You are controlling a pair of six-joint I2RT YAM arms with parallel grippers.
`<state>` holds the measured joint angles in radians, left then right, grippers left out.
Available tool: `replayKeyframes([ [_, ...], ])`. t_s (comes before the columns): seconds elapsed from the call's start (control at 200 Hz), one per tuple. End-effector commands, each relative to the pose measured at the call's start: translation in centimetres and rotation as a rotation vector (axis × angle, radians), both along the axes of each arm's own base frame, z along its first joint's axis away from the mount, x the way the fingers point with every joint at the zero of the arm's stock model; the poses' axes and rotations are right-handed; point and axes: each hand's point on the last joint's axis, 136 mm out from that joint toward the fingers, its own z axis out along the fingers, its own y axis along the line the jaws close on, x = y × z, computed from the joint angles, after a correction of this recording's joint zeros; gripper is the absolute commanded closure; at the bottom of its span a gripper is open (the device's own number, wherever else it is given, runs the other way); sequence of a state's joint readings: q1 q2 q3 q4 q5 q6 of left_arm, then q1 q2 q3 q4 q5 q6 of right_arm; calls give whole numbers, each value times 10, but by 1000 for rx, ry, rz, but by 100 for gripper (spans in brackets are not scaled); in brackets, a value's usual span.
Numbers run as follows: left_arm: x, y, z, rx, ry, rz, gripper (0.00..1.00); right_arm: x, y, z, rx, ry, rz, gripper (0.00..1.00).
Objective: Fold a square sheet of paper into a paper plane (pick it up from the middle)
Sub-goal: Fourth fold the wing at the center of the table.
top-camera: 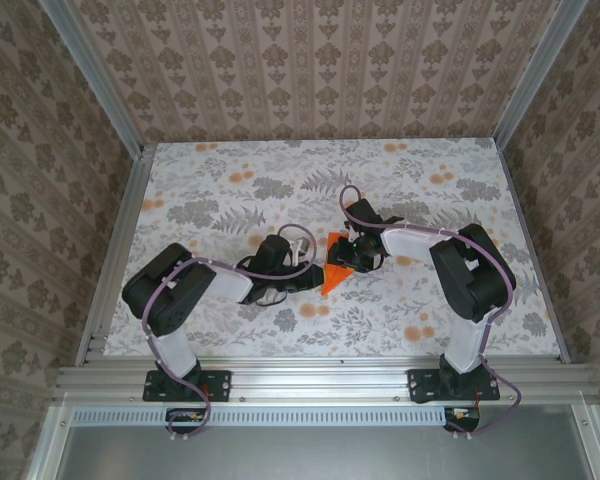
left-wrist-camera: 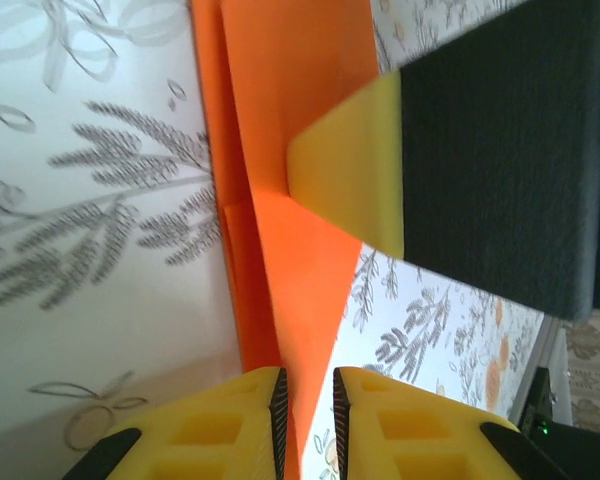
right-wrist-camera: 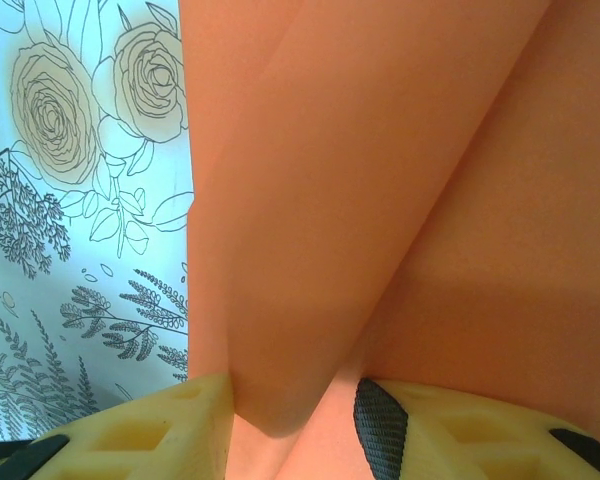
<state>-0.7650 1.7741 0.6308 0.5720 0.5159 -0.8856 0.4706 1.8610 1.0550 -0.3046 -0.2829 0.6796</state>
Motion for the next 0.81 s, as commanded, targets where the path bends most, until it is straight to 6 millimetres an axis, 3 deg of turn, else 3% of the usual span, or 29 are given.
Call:
replayKeyframes([
  [0.0,-12,-6,-6,0,57,-36,78,-54,-56,-77,-288,216,-21,56],
  [0.325,-23,1,-18,38,93,-28,90,-53,-55,-78,-287,221,-30,57],
  [0.8,-36,1,-28,79,131,-62,89,-55,-56,-82,-296,237,-30,58],
])
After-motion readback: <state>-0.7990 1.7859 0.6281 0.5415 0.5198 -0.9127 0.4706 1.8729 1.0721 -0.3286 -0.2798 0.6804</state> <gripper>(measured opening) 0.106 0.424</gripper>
